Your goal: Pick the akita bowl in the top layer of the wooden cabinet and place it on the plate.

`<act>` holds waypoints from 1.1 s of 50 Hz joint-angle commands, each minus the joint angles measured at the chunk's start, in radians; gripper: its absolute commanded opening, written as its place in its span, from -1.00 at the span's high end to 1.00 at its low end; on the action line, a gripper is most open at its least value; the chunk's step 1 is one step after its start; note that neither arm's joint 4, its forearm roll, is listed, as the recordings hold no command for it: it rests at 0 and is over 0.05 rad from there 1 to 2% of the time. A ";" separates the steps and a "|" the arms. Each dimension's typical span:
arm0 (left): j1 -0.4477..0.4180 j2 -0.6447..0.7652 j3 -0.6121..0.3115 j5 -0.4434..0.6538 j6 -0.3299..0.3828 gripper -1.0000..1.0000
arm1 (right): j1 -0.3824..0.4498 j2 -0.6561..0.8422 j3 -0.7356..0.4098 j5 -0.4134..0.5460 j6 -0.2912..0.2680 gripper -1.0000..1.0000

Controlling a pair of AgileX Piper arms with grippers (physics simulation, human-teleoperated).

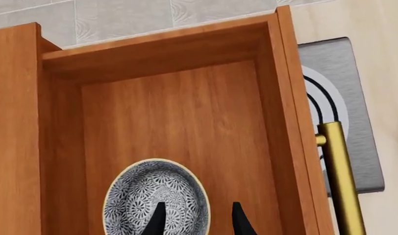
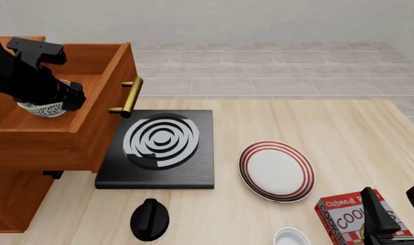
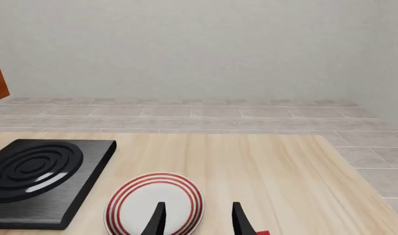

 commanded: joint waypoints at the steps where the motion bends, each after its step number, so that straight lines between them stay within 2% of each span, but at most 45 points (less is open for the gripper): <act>1: -0.003 0.001 0.025 -0.020 -0.008 -1.00 | 0.000 0.000 0.000 0.000 0.000 -1.00; 12: 0.004 0.006 0.031 -0.028 -0.006 -1.00 | 0.000 0.000 0.000 0.000 0.000 -1.00; 14: -0.003 0.001 0.033 -0.030 -0.001 -1.00 | 0.000 0.000 0.000 0.000 0.001 -1.00; 15: -0.002 -0.004 0.038 -0.035 0.024 -1.00 | -0.001 -0.001 0.000 0.000 0.002 -1.00; 21: -0.001 -0.005 0.035 -0.035 0.029 -1.00 | -0.002 -0.001 -0.001 -0.001 0.002 -1.00; 22: 0.002 -0.004 0.034 -0.036 0.033 1.00 | -0.002 -0.001 0.000 -0.001 0.002 -1.00; 26: 0.003 -0.005 0.036 -0.041 0.040 1.00 | -0.002 -0.002 0.000 -0.001 0.002 -1.00; 27: 0.018 -0.005 0.034 -0.052 0.064 1.00 | -0.002 -0.002 0.000 -0.002 0.002 -1.00; 44: 0.003 -0.002 -0.024 -0.031 0.074 1.00 | -0.002 0.000 0.000 -0.003 0.002 -1.00; 55: -0.019 0.002 -0.075 -0.013 0.033 1.00 | -0.002 0.001 -0.002 -0.003 0.002 -1.00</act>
